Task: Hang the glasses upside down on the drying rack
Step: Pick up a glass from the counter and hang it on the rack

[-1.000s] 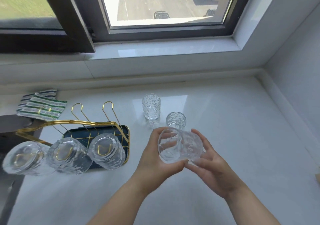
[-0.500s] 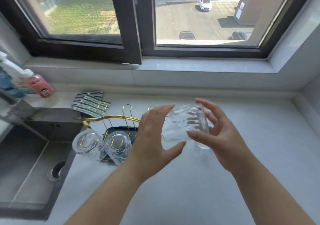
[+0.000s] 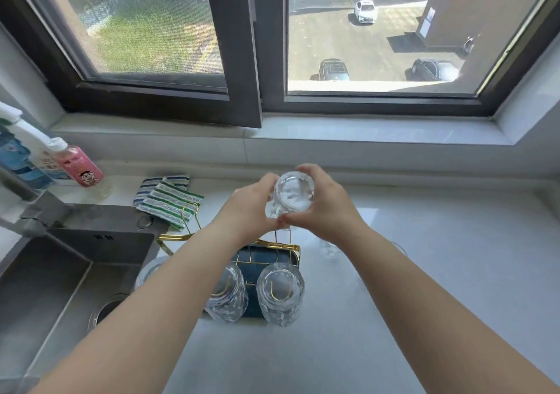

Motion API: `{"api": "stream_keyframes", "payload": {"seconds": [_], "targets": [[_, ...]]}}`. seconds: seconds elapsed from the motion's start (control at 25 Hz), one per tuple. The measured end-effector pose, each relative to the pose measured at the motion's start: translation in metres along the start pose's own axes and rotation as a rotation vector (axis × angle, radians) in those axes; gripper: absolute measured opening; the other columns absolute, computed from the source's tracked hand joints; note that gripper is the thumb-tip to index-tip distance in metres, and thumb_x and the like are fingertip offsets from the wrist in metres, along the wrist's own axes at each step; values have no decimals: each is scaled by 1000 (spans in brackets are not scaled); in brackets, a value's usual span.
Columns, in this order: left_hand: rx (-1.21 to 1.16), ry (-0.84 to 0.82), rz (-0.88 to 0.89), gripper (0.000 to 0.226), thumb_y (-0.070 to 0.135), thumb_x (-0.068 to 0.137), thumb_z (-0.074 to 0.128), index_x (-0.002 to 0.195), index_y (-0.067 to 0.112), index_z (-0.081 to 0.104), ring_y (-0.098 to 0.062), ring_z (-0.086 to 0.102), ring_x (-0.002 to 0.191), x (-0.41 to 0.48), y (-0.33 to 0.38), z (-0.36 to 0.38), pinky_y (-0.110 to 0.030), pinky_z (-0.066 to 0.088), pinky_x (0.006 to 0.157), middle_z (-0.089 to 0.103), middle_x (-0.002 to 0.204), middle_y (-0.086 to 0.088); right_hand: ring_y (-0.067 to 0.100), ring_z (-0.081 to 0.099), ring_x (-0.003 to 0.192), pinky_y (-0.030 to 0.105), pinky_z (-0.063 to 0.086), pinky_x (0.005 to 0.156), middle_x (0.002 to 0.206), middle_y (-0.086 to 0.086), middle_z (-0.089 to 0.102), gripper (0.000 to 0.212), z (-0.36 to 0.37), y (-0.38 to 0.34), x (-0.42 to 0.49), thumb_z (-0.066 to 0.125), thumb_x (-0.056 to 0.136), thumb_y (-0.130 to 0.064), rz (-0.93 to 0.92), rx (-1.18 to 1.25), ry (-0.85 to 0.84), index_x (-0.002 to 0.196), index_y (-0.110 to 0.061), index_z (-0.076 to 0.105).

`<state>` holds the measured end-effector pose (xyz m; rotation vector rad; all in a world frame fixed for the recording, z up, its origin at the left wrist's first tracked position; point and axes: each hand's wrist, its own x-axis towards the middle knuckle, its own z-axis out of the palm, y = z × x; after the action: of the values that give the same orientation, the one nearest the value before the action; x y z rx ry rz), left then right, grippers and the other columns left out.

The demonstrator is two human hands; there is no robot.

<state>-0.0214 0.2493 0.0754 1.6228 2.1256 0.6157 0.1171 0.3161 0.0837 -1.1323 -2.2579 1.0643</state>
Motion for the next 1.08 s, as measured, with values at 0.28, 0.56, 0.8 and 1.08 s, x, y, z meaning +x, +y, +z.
{"api": "stream_keyframes", "payload": {"seconds": [0.28, 0.56, 0.8, 1.08], "targets": [[192, -143, -29, 61, 41, 66, 77, 113, 19, 44, -29, 51, 114, 21, -20, 7, -31, 36, 78, 64, 115, -2, 18, 51, 110, 26, 41, 83, 128, 0, 54, 82, 19, 19, 13, 84, 58, -22, 31, -21, -125, 128, -24, 40], [431, -347, -34, 66, 52, 65, 73, 110, 15, 41, -27, 54, 105, 31, -22, 11, -35, 25, 94, 65, 104, -2, 17, 50, 115, 23, 38, 83, 133, -2, 51, 86, 37, 28, 17, 84, 59, -33, 13, -105, -213, 131, -22, 37], [432, -357, -23, 62, 53, 65, 73, 107, 18, 43, -23, 54, 100, 36, -29, 15, -36, 21, 100, 64, 100, 0, 17, 49, 119, 26, 39, 89, 136, -3, 48, 87, 41, 34, 17, 83, 60, -32, 19, -112, -221, 133, -23, 36], [445, -376, -58, 68, 48, 66, 75, 118, 19, 41, -25, 50, 112, 33, -23, 11, -38, 20, 103, 63, 112, -1, 19, 43, 125, 29, 39, 95, 144, 0, 37, 95, 38, 38, 17, 83, 61, -24, 23, -64, -266, 138, -25, 27]]}}
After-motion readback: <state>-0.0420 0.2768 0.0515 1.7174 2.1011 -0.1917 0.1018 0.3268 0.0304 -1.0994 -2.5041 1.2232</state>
